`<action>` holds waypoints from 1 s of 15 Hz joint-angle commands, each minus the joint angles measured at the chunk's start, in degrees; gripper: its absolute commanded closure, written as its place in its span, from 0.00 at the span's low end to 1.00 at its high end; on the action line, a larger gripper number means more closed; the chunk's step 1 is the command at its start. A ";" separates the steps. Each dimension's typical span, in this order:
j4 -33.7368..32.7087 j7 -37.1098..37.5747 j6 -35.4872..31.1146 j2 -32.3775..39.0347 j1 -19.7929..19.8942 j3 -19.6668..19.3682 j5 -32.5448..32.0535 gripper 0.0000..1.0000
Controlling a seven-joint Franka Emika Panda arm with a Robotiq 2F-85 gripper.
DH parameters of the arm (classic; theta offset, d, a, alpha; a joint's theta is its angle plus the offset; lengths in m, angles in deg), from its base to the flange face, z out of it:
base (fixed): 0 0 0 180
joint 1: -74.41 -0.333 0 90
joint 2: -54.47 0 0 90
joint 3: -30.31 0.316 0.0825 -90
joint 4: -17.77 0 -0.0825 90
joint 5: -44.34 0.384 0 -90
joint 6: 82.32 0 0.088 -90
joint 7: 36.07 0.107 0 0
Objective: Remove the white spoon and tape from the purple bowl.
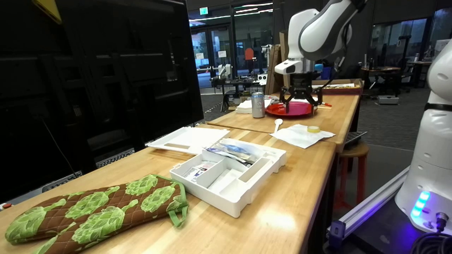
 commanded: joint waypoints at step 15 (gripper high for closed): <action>-17.96 8.60 12.16 9.38 7.12 -10.72 21.35 0.00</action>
